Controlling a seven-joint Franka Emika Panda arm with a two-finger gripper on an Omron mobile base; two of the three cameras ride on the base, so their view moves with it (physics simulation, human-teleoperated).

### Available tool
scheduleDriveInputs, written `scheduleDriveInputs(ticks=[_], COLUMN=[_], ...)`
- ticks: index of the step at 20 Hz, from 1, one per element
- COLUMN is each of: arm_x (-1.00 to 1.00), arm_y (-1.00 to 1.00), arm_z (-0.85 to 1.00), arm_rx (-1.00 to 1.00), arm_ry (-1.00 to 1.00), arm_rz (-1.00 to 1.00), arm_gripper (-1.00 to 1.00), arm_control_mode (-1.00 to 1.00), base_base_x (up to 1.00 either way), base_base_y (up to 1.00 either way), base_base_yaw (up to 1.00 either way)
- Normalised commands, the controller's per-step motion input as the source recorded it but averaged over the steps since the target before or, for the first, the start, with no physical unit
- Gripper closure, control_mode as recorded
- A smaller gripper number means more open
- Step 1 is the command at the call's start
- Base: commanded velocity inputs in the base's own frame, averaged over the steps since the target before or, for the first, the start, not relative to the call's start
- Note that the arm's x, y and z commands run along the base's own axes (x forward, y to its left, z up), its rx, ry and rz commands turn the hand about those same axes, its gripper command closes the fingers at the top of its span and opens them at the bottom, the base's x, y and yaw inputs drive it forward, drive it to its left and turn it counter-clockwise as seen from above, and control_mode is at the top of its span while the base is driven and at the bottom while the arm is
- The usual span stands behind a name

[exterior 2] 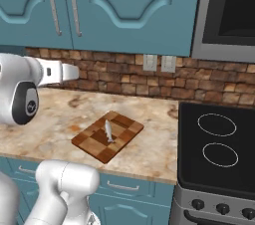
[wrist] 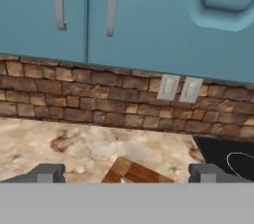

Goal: Open the cabinet, retrieve the rolling pin, and place it next to the meat on the cutting board to prepare for tenderizing.

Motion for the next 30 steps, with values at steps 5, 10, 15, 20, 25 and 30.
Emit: scheduleDriveInputs(ticks=[5,10,15,20,25,30], arm_x=[0.0,0.0,0.0,0.03,0.0,0.0], arm_y=[0.09,0.03,0.0,0.18,0.1,0.0], arm_z=[0.51,0.43,0.4,0.18,0.0,0.0], arm_rx=[-0.07,-0.02,0.0,-0.02,-0.04,0.0], arm_ry=[-0.2,-0.2,-0.16,-0.07,-0.03,0.0], arm_rz=[0.0,0.05,0.08,0.01,0.0,0.0], arm_gripper=[-1.0,-1.0,-1.0,-1.0,-1.0,-1.0], arm_control_mode=[-1.0,-1.0,-1.0,-1.0,-1.0,-1.0], base_base_x=[0.0,0.0,0.0,0.0,0.0,0.0], base_base_y=[0.0,0.0,0.0,0.0,0.0,0.0], base_base_yaw=[0.0,0.0,0.0,0.0,0.0,0.0])
